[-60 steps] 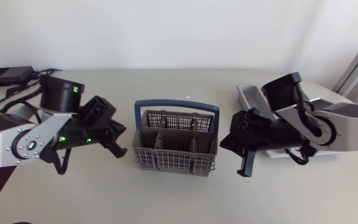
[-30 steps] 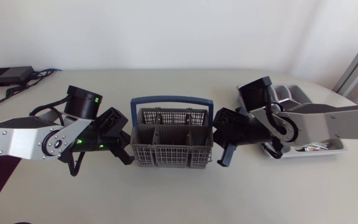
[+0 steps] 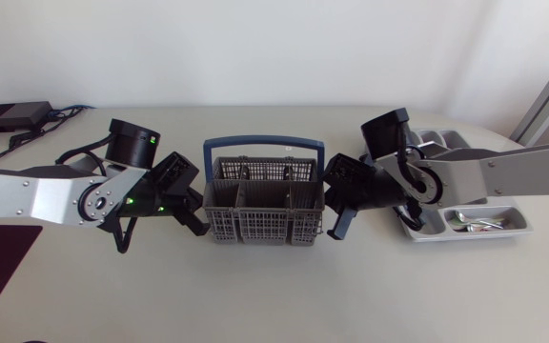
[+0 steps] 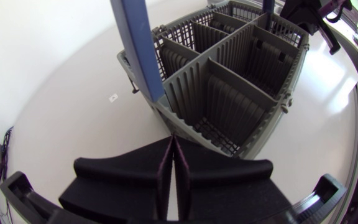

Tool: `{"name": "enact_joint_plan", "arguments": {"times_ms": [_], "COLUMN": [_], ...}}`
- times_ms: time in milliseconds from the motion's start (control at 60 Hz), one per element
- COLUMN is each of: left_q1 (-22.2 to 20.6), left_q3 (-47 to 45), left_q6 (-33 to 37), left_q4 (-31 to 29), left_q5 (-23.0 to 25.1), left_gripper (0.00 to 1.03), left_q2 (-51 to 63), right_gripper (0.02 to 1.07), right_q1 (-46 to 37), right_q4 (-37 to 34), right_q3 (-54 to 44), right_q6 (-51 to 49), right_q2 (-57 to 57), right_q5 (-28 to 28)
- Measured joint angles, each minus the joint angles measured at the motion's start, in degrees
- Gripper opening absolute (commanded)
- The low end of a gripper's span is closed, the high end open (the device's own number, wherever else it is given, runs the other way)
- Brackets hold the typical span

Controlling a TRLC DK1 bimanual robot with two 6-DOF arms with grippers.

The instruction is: Sort the cutlery from the basket into the organizer compartments.

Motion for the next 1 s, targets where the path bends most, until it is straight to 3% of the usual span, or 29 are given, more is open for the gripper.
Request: {"name": "enact_joint_plan", "arguments": {"times_ms": [333, 583, 783, 1000], "left_q1": [-0.02, 0.5, 5.09, 10.29], "left_q3": [0.0, -1.05, -2.38, -4.48], "left_q6": [-0.02, 0.0, 0.0, -0.02], "left_q4": [0.0, 0.44, -0.98, -3.04], "left_q5": [0.46, 0.9, 1.62, 2.36], "left_gripper": [0.03, 0.04, 0.04, 0.05], "left_q2": [-0.02, -0.76, -6.47, -20.76], "right_gripper": [0.08, 0.08, 0.07, 0.09], "right_q1": [-0.37, -0.17, -0.87, -4.61], "right_q4": [2.03, 5.95, 5.7, 2.73], "right_q3": [0.28, -5.16, -8.83, -9.44], "right_q6": [0.2, 0.22, 0.17, 0.15], "right_q2": [0.52, -0.35, -6.58, -19.67], "right_q5": [1.97, 5.64, 7.74, 10.36]}}
